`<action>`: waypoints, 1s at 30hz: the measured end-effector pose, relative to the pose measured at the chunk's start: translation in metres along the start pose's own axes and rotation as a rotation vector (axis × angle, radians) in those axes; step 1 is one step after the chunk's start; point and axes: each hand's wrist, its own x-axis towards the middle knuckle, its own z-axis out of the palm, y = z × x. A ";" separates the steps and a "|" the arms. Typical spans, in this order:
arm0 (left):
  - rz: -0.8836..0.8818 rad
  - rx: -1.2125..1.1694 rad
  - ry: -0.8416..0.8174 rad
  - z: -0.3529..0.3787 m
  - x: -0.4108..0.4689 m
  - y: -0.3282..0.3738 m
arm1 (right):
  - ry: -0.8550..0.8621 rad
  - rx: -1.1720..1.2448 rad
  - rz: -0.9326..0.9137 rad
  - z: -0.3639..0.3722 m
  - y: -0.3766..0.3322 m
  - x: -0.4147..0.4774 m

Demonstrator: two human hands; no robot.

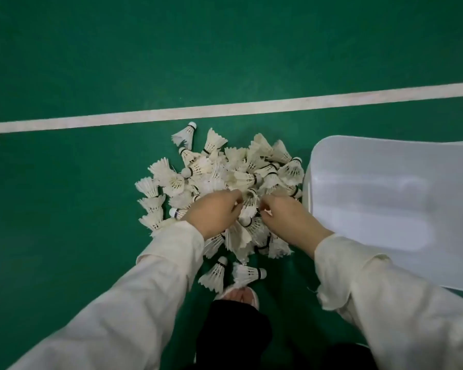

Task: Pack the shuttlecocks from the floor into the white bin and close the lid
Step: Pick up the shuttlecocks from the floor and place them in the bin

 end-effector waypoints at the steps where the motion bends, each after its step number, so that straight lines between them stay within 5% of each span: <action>1: 0.021 0.006 0.007 0.007 0.003 -0.002 | 0.026 -0.032 -0.004 0.010 0.003 0.004; 12: 0.228 0.327 0.296 0.072 0.024 -0.013 | 0.199 -0.333 -0.079 0.063 0.023 0.006; 19: 0.189 0.315 0.426 0.080 0.008 -0.012 | 0.197 -0.239 0.109 0.069 0.017 -0.021; 25: 0.146 0.067 0.618 0.073 -0.019 -0.017 | 0.223 -0.219 0.178 0.071 0.017 -0.014; 30: 0.069 -0.464 0.585 0.064 -0.046 -0.019 | 0.203 -0.223 0.231 0.074 0.028 0.005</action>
